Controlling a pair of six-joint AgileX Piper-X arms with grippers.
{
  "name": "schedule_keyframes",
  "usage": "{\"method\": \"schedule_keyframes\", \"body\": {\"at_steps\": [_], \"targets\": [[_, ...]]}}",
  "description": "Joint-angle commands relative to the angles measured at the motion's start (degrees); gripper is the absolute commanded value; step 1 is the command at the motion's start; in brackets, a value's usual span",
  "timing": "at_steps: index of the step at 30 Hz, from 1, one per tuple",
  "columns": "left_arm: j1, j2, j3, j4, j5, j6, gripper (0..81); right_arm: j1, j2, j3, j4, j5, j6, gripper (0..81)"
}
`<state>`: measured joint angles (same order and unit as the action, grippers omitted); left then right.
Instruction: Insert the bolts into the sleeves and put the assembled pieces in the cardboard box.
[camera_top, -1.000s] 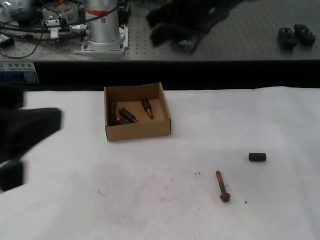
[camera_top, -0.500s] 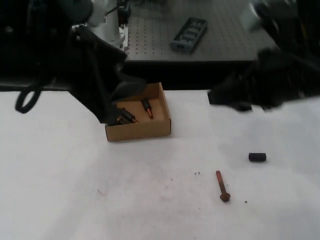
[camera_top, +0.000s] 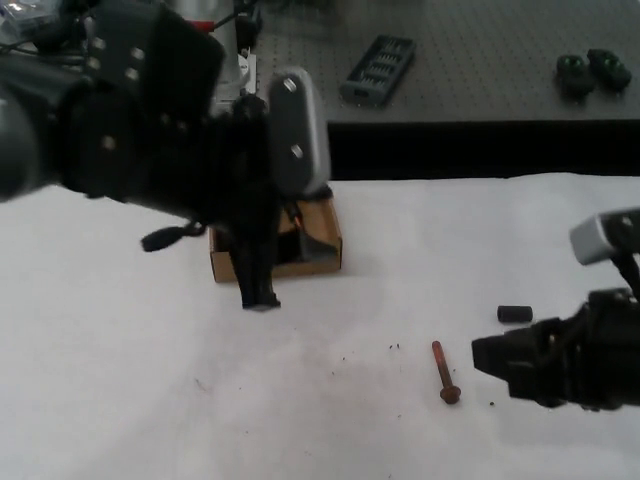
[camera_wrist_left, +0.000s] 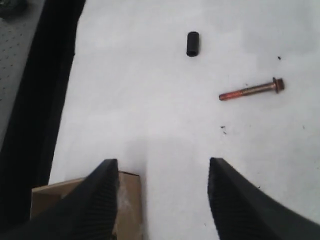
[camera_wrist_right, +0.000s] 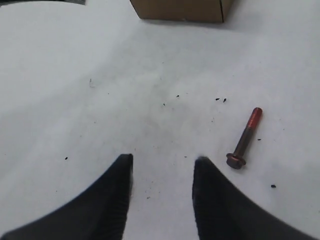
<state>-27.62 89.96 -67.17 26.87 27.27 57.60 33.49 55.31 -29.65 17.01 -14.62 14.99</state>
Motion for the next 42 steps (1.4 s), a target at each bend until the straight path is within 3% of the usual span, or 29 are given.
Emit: {"method": "schedule_keyframes", "body": {"at_steps": [1,9,12,20,26,33,42], "targets": [[-2.41,5.1,-2.85,0.18,-4.18,10.15,34.0,0.0,-7.09,4.45,-2.39,1.23,2.26,29.2],[-5.89,13.88,-9.32,0.04,-4.35,12.23,33.9,0.0,-19.16,11.43,-1.49,5.43,6.33,29.2],[-7.48,15.88,-10.57,0.04,-7.53,11.17,33.9,0.0,-20.14,13.53,-1.41,7.09,8.92,29.2],[-5.92,12.43,-10.84,-1.95,-15.25,-23.26,33.9,-0.17,-8.79,11.85,-5.79,8.94,8.78,29.2],[-2.57,6.06,-10.23,-2.68,-15.12,-39.68,33.9,-0.17,13.87,1.12,-8.62,7.51,6.76,29.8],[0.89,-2.89,-1.84,-5.46,-15.09,-50.86,33.9,-0.17,30.87,-12.23,-8.32,6.44,6.8,31.6],[1.79,-19.95,17.53,-17.03,-17.32,-65.7,33.9,-0.17,36.93,-17.5,-1.62,15.27,4.71,31.6]]}}
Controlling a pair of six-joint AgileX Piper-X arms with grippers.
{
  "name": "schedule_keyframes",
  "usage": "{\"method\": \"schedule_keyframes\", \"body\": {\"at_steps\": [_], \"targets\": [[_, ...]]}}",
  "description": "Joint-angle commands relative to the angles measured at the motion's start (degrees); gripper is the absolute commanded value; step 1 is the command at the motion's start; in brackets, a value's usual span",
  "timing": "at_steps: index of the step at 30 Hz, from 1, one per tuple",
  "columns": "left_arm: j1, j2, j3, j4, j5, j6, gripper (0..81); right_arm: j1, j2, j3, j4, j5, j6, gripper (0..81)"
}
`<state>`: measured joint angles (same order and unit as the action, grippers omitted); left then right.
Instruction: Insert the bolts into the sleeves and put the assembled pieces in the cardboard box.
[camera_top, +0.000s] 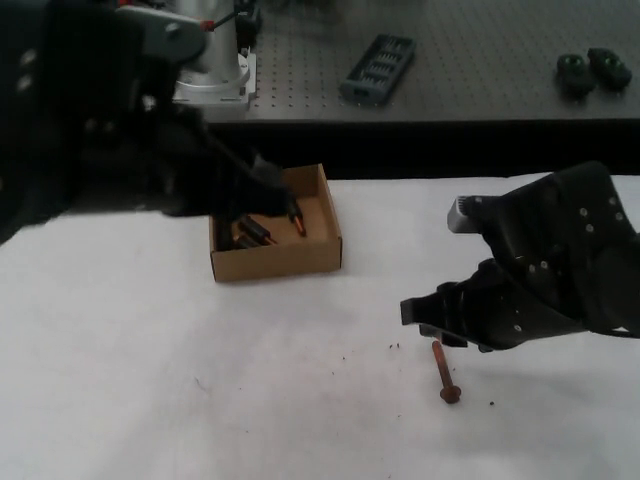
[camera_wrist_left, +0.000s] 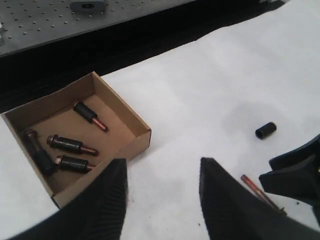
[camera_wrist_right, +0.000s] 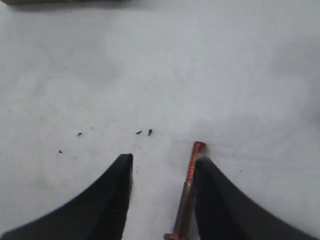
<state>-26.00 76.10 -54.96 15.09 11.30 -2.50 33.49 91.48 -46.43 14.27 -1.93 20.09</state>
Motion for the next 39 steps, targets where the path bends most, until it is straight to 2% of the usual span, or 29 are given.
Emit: {"method": "schedule_keyframes", "body": {"at_steps": [1,9,19,28,34,36,39], "targets": [[0.17,-8.26,7.4,-6.25,-2.16,-6.81,33.9,-0.17,0.93,-0.73,1.88,3.47,-0.38,31.6],[0.17,-24.1,17.69,-6.36,-4.7,-11.83,33.9,-0.17,2.26,-0.73,5.67,4.8,0.89,30.9],[0.17,-38.65,19.13,-1.41,-4.7,-12.2,33.9,0.01,6.96,-5.22,7.72,3.12,3.88,29.4],[0.17,-45.67,19.13,12.28,-4.7,-12.2,33.9,2.05,9.75,-8.43,12.54,3.41,4.68,29.4],[0.17,-47.2,19.13,13.12,-4.7,-12.2,33.9,4.37,9.83,-8.43,16.86,5.31,4.68,29.4],[0.17,-47.63,19.13,13.12,-4.7,-12.2,33.9,4.8,9.83,-8.43,17.41,6.49,4.68,27.8],[0.17,-48.66,19.13,13.12,-4.55,-12.2,33.9,4.86,9.83,-8.43,18.58,6.61,4.11,19.5]]}}
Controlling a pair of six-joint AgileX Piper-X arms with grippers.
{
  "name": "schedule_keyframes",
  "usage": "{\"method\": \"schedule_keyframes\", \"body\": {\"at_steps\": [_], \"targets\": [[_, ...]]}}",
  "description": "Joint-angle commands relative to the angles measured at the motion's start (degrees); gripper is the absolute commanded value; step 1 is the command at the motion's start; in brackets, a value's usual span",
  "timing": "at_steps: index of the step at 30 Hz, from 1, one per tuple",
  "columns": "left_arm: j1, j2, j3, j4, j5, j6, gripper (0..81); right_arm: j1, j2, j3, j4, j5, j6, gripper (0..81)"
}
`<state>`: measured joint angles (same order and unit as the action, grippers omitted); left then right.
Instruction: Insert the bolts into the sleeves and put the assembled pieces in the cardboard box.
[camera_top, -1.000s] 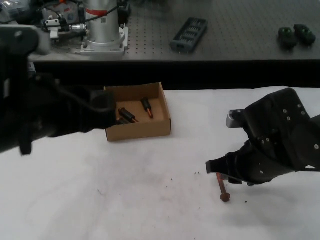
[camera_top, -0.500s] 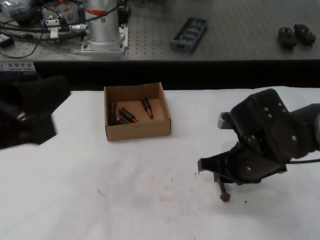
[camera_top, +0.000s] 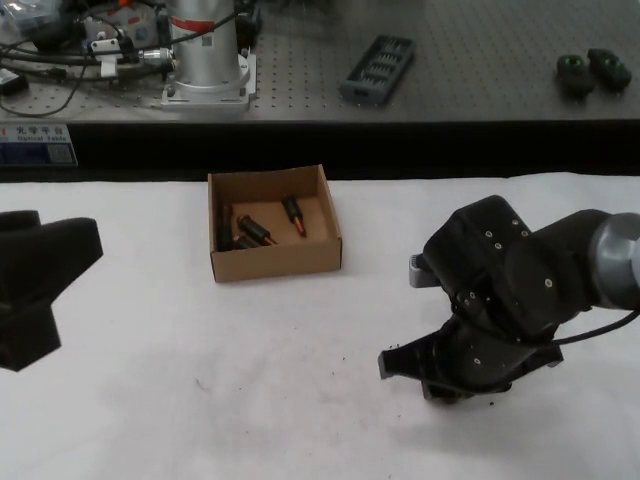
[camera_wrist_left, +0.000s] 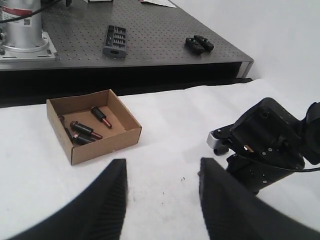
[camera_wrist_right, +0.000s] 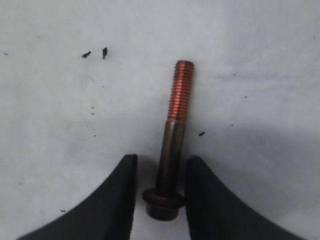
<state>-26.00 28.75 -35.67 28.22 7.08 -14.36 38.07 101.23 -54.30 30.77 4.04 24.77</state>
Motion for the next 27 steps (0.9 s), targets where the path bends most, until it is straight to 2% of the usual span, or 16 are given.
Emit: {"method": "schedule_keyframes", "body": {"at_steps": [1,5,7,10,13,20,27], "targets": [[0.17,-1.89,-0.17,-0.02,-0.34,-0.33,33.9,0.29,0.08,-0.56,2.36,0.79,-1.6,15.5],[0.17,-4.81,-0.17,-0.02,-0.34,-0.33,33.9,0.29,0.08,-0.56,2.89,2.7,-8.91,0.9],[0.17,-6.53,-0.17,0.25,-0.34,0.3,33.9,0.29,0.08,-0.56,2.89,2.53,-14.85,4.1],[0.17,-8.47,-0.17,1.16,-0.34,2.46,33.9,1.01,0.08,-0.74,3.94,-0.17,-26.57,4.3],[0.17,-9.28,-0.17,3.46,-0.34,6.01,33.9,2.49,-0.19,-0.82,6.21,-4.04,-34.18,4.3],[0.17,-9.25,-0.17,7.99,-1.37,10.46,33.9,8.75,-2.32,-0.97,7.6,-6.13,-53.52,4.3],[0.17,-9.25,1.02,8.56,-5.22,10.47,33.9,12.69,-5.16,-4.0,3.75,-6.29,-65.19,4.2]]}}
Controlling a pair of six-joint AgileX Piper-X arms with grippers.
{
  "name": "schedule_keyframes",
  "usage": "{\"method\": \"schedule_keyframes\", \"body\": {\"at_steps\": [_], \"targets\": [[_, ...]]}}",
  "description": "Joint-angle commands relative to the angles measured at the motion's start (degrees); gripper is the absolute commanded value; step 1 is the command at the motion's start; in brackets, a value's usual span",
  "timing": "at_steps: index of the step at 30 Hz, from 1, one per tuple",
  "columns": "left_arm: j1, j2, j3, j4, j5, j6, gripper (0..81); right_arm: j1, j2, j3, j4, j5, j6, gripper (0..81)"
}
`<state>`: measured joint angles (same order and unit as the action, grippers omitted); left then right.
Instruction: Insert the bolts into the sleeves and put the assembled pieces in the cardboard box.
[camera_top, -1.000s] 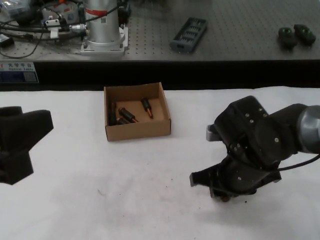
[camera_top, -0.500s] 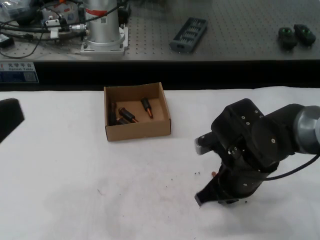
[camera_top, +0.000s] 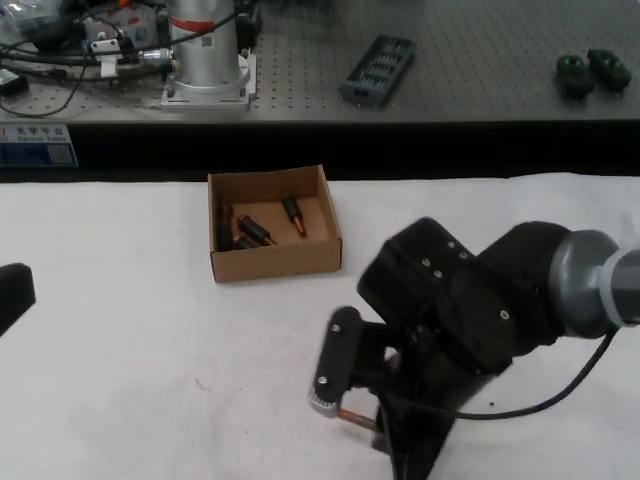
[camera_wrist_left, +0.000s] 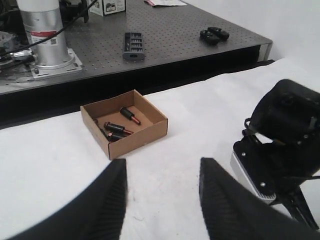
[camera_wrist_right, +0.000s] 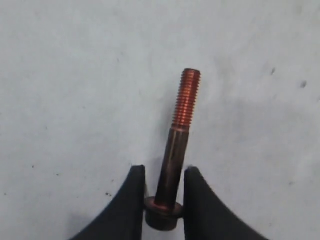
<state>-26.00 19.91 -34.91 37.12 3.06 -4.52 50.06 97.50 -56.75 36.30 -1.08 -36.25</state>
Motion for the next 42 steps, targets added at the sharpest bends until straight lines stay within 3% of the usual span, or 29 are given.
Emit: {"method": "schedule_keyframes", "body": {"at_steps": [1,2,3,8,10,13,16,19,26,36,42], "targets": [[0.17,-0.41,0.42,-0.34,-1.19,0.8,33.9,0.99,-1.54,-1.99,-2.27,-1.23,-4.83,3.4],[0.17,-0.41,0.4,0.12,-1.19,1.6,33.9,1.39,-1.52,-2.32,-2.57,-1.29,-4.93,0.9],[0.17,-0.17,0.4,0.19,-1.19,2.67,33.9,1.56,-1.52,-2.58,-2.99,-1.28,-4.93,3.4],[0.17,-0.15,0.4,0.14,-0.43,14.22,33.9,2.3,-1.52,-2.71,-3.62,-0.52,-4.4,38.2],[0.17,-0.15,0.4,0.14,0.71,18.52,33.9,2.45,-1.52,-2.71,-3.6,2.56,-2.28,43.8],[0.17,1.65,0.4,0.14,4.22,24.21,33.9,2.48,-2.36,-2.71,-3.5,7.18,4.91,37.2],[0.17,6.74,0.4,0.46,9.91,34.06,33.9,1.86,-4.52,-2.71,-3.24,2.91,17.12,30.2],[0.17,14.34,0.4,-0.43,13.79,42.37,33.9,1.44,-8.11,-1.9,-4.96,1.08,27.31,28.4],[-0.28,35.1,-0.83,-7.95,23.61,53.86,33.9,1.12,-22.05,4.77,-9.55,3.47,34.11,28.4],[-8.14,59.37,-13.21,-5.88,21.81,60.87,33.9,-5.35,-47.68,23.82,-12.94,3.99,41.45,28.4],[-12.92,69.27,-23.04,3.83,12.1,66.23,33.9,-6.75,-52.37,26.03,-12.22,2.02,46.97,28.4]]}}
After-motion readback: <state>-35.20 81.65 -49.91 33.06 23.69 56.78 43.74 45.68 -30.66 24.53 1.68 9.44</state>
